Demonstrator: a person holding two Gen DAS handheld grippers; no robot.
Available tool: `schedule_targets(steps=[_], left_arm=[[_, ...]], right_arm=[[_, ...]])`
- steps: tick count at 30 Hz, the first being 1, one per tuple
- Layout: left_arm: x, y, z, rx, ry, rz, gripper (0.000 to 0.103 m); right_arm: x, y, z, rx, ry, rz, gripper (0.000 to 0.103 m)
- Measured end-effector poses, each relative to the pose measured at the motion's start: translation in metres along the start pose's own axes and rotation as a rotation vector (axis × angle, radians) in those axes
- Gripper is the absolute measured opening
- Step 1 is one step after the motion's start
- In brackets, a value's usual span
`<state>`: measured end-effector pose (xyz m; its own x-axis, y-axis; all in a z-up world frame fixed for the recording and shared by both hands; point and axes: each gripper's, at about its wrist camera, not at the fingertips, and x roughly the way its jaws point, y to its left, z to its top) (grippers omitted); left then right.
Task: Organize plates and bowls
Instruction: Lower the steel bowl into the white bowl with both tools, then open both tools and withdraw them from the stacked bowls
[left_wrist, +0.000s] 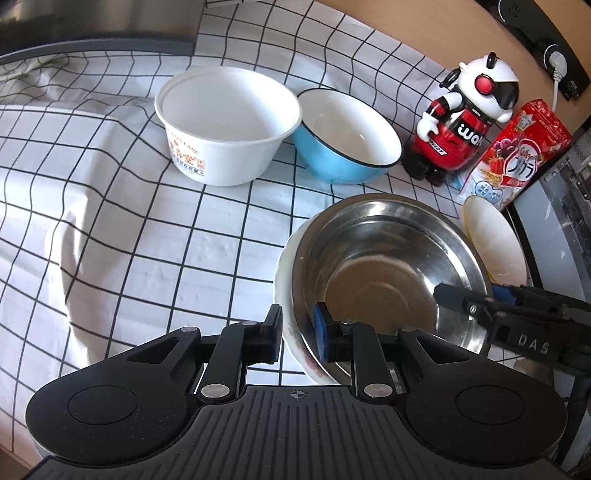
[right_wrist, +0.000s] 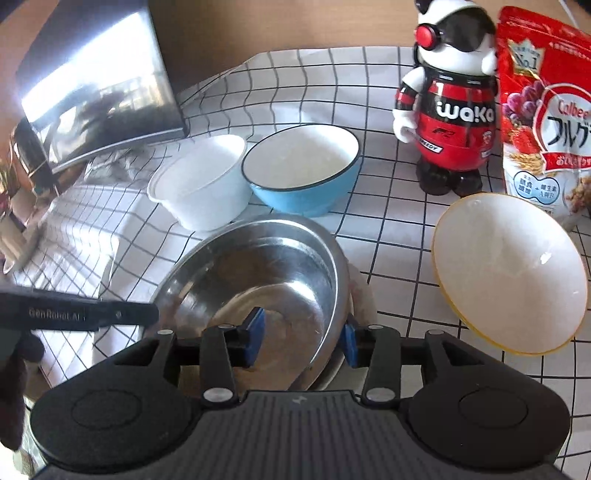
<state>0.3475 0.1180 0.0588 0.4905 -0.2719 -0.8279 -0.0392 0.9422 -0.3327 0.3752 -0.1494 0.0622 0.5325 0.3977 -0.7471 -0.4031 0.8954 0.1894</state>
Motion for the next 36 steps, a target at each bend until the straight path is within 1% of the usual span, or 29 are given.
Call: schedule_targets(steps=[2,5,7,8,9,10,14,17,22,25,26,27,28,30,31,32,33,34,36], left_arm=[[0.0,0.001,0.0,-0.005,0.0,-0.019,0.025],[-0.001,-0.001,0.0,0.002,-0.001,-0.014,0.024],[-0.001,-0.001,0.0,0.0,-0.002,-0.013,0.024],[-0.001,-0.001,0.0,-0.001,-0.002,-0.013,0.024],[-0.001,-0.001,0.0,-0.001,-0.003,-0.013,0.024],[-0.001,-0.002,0.0,0.0,-0.003,-0.013,0.024],[-0.001,-0.002,0.0,0.003,-0.003,-0.011,0.024],[-0.001,-0.002,0.0,0.003,-0.01,-0.007,0.024],[-0.002,-0.003,0.002,0.013,-0.007,-0.001,0.024],[-0.005,-0.006,0.004,0.034,-0.009,0.01,0.022],[-0.007,-0.008,0.005,0.044,-0.015,0.013,0.022],[-0.009,-0.01,0.008,0.054,-0.022,0.014,0.022],[-0.012,-0.013,0.011,0.064,-0.031,0.013,0.022],[-0.02,-0.019,0.018,0.088,-0.064,-0.006,0.022],[-0.025,-0.024,0.023,0.101,-0.088,-0.029,0.022],[-0.03,-0.029,0.028,0.113,-0.113,-0.058,0.022],[-0.035,-0.036,0.034,0.126,-0.136,-0.094,0.022],[-0.039,-0.043,0.039,0.14,-0.153,-0.129,0.022],[-0.04,-0.063,0.051,0.172,-0.156,-0.192,0.022]], right_arm=[[-0.004,0.0,0.001,-0.008,-0.031,-0.04,0.047],[-0.012,-0.004,0.003,0.008,-0.081,-0.077,0.047],[-0.013,-0.006,0.004,0.009,-0.092,-0.093,0.041],[-0.011,-0.007,0.004,0.007,-0.081,-0.1,0.033],[-0.009,-0.008,0.005,0.007,-0.069,-0.103,0.029],[-0.007,-0.009,0.004,0.01,-0.056,-0.103,0.028],[0.007,-0.011,-0.005,0.021,0.01,-0.121,0.028],[0.009,-0.013,-0.011,0.039,0.023,-0.108,0.028],[0.006,-0.011,-0.012,0.028,0.019,-0.12,0.028],[-0.006,-0.011,-0.01,0.024,-0.033,-0.129,0.029],[-0.011,-0.013,-0.009,0.027,-0.057,-0.129,0.031],[-0.018,-0.016,-0.007,0.034,-0.088,-0.13,0.038],[-0.026,-0.017,-0.006,0.042,-0.127,-0.137,0.042],[-0.044,-0.022,-0.004,0.056,-0.234,-0.174,0.058],[-0.054,-0.026,-0.004,0.063,-0.296,-0.2,0.062],[-0.062,-0.029,-0.003,0.068,-0.346,-0.227,0.068],[-0.07,-0.033,-0.001,0.069,-0.384,-0.264,0.073],[-0.076,-0.037,0.001,0.061,-0.392,-0.293,0.073],[-0.086,-0.048,0.007,0.05,-0.369,-0.317,0.073]])
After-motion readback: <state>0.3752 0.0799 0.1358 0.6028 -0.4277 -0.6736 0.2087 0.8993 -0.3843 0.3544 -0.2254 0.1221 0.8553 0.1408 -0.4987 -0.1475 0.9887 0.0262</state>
